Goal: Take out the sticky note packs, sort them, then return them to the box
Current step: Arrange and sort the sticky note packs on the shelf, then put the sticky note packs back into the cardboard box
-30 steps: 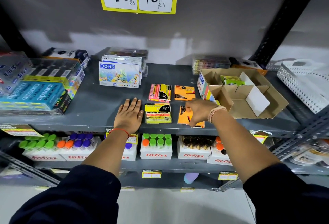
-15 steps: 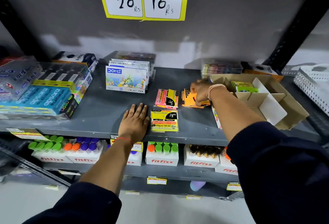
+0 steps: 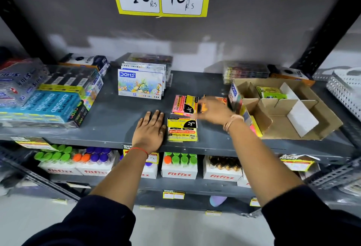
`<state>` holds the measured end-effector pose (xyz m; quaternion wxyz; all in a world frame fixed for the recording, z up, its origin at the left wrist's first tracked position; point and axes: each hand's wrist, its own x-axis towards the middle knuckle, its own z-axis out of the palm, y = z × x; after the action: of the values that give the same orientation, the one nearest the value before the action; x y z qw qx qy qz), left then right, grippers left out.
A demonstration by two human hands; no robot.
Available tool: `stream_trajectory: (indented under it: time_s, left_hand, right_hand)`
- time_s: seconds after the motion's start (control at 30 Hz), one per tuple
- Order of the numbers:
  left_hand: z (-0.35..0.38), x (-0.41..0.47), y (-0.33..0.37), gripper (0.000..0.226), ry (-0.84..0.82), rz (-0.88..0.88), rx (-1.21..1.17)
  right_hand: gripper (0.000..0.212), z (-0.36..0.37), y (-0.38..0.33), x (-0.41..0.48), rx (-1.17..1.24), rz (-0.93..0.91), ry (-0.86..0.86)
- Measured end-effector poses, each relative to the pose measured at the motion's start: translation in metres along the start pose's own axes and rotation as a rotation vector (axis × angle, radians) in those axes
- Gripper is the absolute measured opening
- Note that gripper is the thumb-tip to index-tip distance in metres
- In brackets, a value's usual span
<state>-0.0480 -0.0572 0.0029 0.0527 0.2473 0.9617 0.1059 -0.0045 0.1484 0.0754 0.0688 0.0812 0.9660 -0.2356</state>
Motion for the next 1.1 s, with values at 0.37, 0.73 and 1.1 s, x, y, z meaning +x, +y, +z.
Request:
stream_trajectory:
  time_s: [0.37, 0.73, 1.1]
  left_hand:
    - [-0.002, -0.002, 0.0, 0.052, -0.024, 0.015, 0.019]
    - [-0.003, -0.005, 0.003, 0.052, -0.026, 0.006, -0.007]
    - [0.006, -0.023, 0.022, 0.053, 0.02, 0.0, -0.042]
  right_hand:
    - [0.097, 0.034, -0.002, -0.029, -0.095, -0.128, -0.18]
    - [0.086, 0.037, -0.011, -0.036, -0.026, -0.088, -0.095]
    - [0.077, 0.043, 0.004, -0.054, 0.163, 0.014, 0.232]
